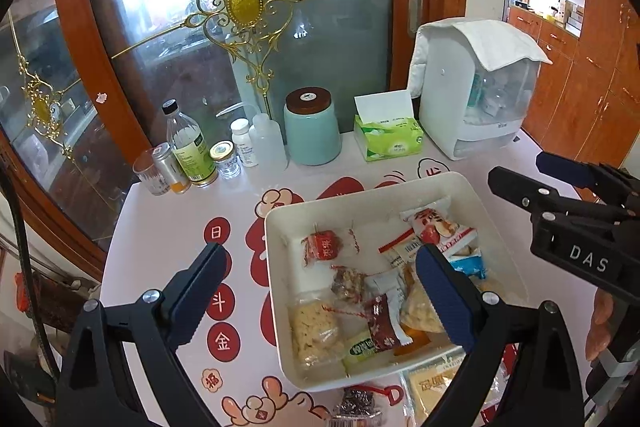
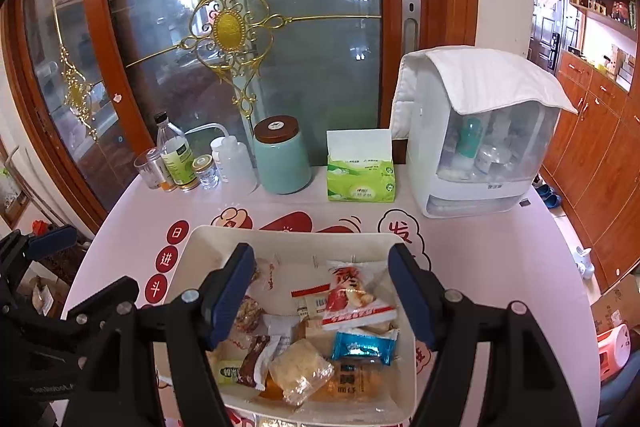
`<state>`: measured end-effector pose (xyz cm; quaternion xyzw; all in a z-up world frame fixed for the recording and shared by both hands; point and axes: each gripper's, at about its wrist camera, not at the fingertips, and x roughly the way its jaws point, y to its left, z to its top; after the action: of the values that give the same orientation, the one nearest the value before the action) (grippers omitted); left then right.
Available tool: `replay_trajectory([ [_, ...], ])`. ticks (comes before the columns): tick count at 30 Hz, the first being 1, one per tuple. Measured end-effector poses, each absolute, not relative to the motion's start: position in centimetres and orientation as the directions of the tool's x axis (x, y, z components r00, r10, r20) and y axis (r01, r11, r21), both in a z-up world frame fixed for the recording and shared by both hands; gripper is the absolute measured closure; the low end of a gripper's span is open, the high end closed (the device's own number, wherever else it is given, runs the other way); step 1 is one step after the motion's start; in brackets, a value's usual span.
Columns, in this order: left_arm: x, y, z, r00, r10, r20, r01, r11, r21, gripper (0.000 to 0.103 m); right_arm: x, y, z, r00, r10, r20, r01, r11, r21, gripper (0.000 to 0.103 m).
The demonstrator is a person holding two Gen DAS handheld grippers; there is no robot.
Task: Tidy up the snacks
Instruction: 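Open both grippers to drop the snacks into the tray and withdraw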
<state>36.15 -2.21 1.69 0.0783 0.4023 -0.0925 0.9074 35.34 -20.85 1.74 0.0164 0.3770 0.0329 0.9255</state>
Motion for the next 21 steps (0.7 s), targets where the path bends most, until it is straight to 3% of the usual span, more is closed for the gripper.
replay_trajectory([
  [14, 31.9, -2.3, 2.2, 0.651, -0.115, -0.751, 0.252, 0.965, 0.071, 0.008, 29.8, -20.3, 2.8, 0.714, 0.134, -0.687, -0.113, 0.991, 0.075, 0.032],
  [21, 29.3, -2.1, 2.2, 0.636, -0.149, -0.757, 0.280, 0.959, 0.046, 0.008, 26.7, -20.3, 2.5, 0.704, 0.159, -0.693, -0.140, 0.987, 0.085, 0.023],
])
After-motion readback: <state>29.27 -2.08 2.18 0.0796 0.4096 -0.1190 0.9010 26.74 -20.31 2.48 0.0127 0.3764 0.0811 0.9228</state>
